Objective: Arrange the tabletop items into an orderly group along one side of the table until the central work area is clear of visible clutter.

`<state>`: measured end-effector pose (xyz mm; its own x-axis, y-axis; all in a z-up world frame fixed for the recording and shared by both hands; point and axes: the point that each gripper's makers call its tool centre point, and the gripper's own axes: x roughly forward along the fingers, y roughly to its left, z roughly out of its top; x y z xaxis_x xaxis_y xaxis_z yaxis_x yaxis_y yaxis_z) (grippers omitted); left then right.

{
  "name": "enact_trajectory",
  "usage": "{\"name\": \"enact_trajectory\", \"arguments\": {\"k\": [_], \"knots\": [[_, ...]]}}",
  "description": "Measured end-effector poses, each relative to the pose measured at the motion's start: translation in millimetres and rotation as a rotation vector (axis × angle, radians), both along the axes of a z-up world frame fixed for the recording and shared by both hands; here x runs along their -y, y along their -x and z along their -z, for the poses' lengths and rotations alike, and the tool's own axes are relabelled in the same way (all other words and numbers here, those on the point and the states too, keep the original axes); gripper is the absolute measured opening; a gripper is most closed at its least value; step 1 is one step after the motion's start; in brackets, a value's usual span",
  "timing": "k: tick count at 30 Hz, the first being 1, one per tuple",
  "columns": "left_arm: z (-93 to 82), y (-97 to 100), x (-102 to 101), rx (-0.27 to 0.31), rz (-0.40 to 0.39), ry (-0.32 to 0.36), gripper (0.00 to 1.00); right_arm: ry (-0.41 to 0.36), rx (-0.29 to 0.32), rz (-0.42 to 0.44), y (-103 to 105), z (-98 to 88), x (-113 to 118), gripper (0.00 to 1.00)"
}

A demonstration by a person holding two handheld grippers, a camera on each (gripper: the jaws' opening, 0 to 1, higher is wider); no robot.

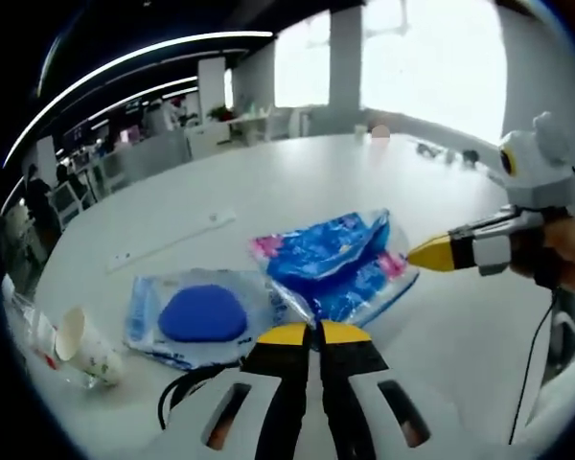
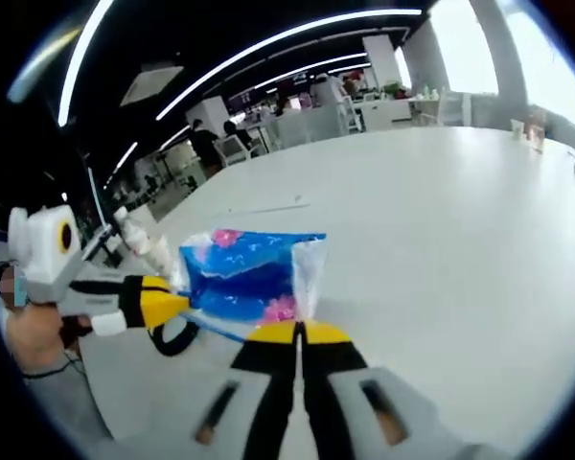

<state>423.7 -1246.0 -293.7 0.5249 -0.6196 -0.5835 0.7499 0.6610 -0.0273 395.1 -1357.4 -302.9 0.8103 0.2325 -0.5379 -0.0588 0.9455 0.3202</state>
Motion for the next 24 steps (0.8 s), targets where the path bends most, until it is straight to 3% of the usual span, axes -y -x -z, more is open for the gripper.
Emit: {"name": "enact_trajectory", "arguments": {"k": [13,24], "knots": [[11.8,-7.5,35.0,0.002,0.066,-0.045,0.00,-0.005,0.006,0.085,-8.3,6.4,33.6,0.00],[22.2,-15.3,59.8,-0.026,0.071,-0.030,0.00,-0.005,0.004,0.131,-11.7,14.3,58.0,0.00]]}}
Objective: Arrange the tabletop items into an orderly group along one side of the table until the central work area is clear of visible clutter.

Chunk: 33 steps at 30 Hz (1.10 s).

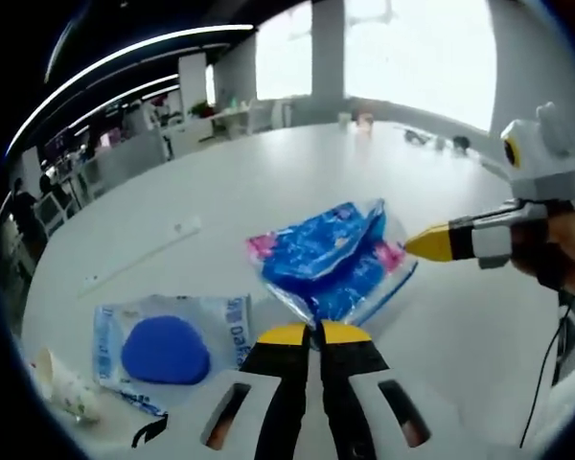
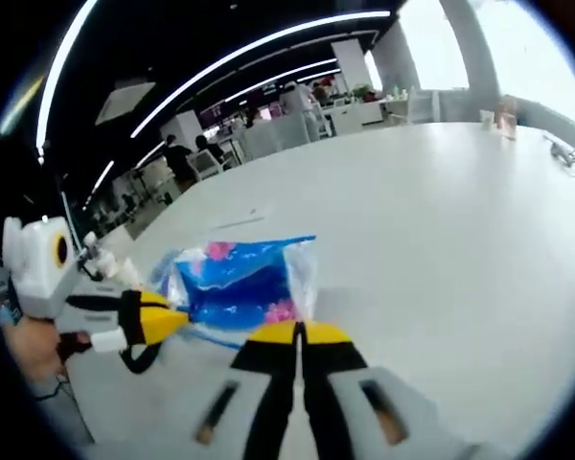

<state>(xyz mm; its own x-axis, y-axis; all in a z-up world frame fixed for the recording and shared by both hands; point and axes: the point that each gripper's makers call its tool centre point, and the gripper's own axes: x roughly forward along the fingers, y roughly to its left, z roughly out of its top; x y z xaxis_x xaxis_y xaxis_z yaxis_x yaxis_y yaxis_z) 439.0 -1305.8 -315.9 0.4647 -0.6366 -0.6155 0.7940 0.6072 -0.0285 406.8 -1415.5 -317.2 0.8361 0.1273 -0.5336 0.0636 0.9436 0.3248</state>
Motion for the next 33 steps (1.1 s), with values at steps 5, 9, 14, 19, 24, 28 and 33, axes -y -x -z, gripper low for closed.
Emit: {"name": "enact_trajectory", "arguments": {"k": [5,9,14,19,24,28,33], "knots": [[8.5,-3.2,7.8,-0.012,0.001,-0.003,0.00,0.012,-0.007,0.003,-3.3,6.8,8.8,0.00],[12.6,-5.2,11.4,-0.015,0.003,-0.007,0.00,0.013,-0.014,0.001,-6.9,12.6,13.5,0.00],[20.1,-9.8,12.8,-0.031,-0.010,-0.010,0.00,0.016,-0.014,-0.010,-12.6,18.5,15.4,0.00],[29.5,-13.1,14.6,-0.057,-0.030,-0.009,0.00,0.023,-0.021,-0.021,-19.0,23.5,18.4,0.00],[40.2,-12.9,14.9,-0.088,-0.052,-0.016,0.00,0.019,-0.046,-0.027,-21.7,34.4,19.3,0.00],[44.9,-13.1,14.2,-0.100,-0.054,-0.022,0.00,0.020,-0.060,-0.036,-21.2,38.5,19.5,0.00],[47.0,-14.9,14.7,-0.108,-0.068,-0.016,0.00,0.022,-0.066,-0.043,-22.5,41.0,19.5,0.00]]}}
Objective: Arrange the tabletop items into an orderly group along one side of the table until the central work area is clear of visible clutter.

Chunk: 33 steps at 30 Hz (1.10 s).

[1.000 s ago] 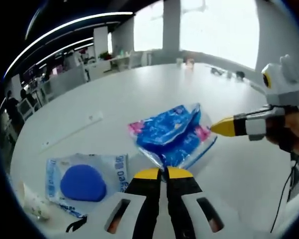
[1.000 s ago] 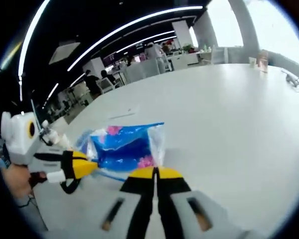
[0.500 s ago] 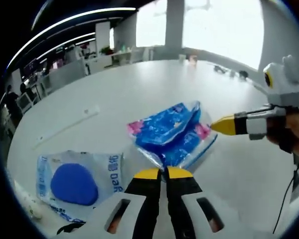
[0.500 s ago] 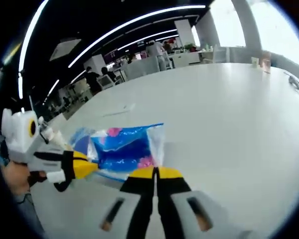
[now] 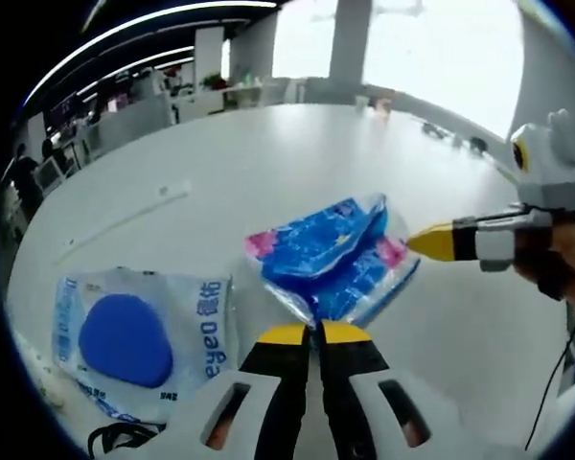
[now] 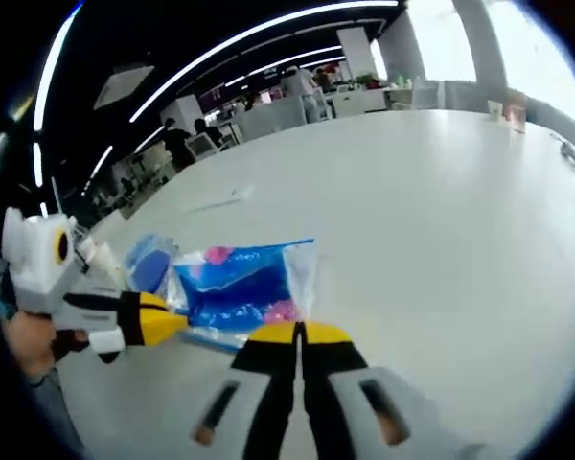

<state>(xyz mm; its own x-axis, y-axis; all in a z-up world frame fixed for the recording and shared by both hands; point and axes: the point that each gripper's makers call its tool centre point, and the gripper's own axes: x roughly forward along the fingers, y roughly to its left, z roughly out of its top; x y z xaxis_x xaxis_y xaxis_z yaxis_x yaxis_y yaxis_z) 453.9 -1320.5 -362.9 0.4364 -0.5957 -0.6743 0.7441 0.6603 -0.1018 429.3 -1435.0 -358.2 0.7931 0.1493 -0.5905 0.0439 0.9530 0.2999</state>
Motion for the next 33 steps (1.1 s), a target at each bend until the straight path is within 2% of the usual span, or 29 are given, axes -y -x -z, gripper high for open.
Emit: {"name": "enact_trajectory", "arguments": {"k": [13,27,30,33], "knots": [[5.4,2.4,1.0,-0.024,-0.020,0.009,0.00,-0.017,0.002,0.014,0.3,2.7,3.1,0.00],[2.8,3.4,1.2,-0.017,-0.026,0.017,0.01,0.002,0.000,0.001,1.5,3.2,3.1,0.00],[-3.8,2.4,1.8,0.002,-0.032,0.034,0.09,0.026,0.007,0.004,0.7,2.5,5.9,0.13],[-9.7,0.4,1.1,0.019,-0.046,0.047,0.17,0.044,0.020,0.016,1.1,-0.6,7.2,0.32]]}}
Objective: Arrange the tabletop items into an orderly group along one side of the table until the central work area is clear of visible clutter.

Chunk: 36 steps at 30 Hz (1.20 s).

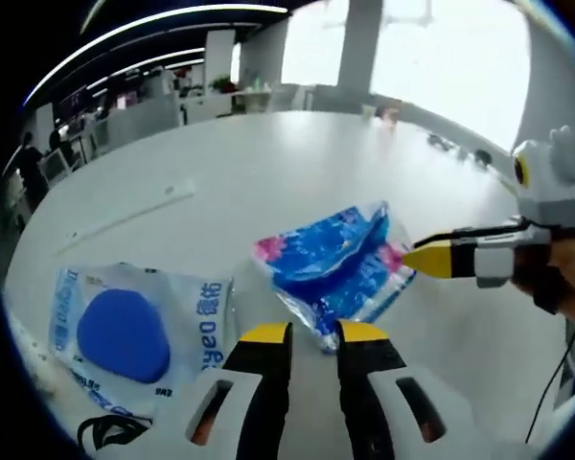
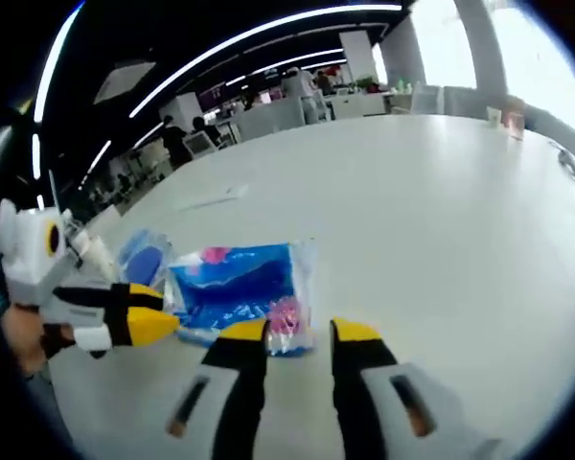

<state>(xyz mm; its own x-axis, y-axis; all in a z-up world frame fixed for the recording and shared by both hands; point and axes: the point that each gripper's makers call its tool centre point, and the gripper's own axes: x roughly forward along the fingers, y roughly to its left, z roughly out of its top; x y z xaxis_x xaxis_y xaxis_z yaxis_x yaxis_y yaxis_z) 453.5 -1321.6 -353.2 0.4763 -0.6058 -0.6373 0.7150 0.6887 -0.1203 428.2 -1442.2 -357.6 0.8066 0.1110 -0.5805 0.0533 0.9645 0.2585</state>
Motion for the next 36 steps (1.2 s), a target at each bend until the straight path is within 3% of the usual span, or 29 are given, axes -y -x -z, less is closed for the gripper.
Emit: {"name": "enact_trajectory", "arguments": {"k": [4,7,8,13,16,27,36], "knots": [[-8.7,-6.8,-4.2,0.042,-0.038,0.013,0.34,-0.023,0.050,0.009,-3.4,-9.6,-1.0,0.52],[-15.5,-10.9,-7.0,0.068,-0.070,0.033,0.58,-0.018,0.059,0.028,-4.1,-13.2,-0.2,0.80],[-17.4,-10.5,-8.6,0.060,-0.086,0.038,0.65,-0.025,0.064,0.030,-3.9,-14.5,-0.5,0.82],[-25.8,-7.1,-20.0,0.069,-0.118,0.031,0.76,-0.075,0.059,0.010,2.0,-18.2,-9.0,0.69],[-30.3,-4.9,-26.3,0.070,-0.126,0.035,0.79,-0.059,0.084,0.012,4.7,-26.2,-13.8,0.76],[-57.8,9.9,-61.4,0.117,-0.130,0.028,0.78,-0.108,0.131,0.009,20.8,-52.7,-33.0,0.72],[-73.9,21.6,-101.8,0.128,-0.151,0.033,0.79,-0.088,0.142,0.008,41.8,-73.3,-53.3,0.73]]}}
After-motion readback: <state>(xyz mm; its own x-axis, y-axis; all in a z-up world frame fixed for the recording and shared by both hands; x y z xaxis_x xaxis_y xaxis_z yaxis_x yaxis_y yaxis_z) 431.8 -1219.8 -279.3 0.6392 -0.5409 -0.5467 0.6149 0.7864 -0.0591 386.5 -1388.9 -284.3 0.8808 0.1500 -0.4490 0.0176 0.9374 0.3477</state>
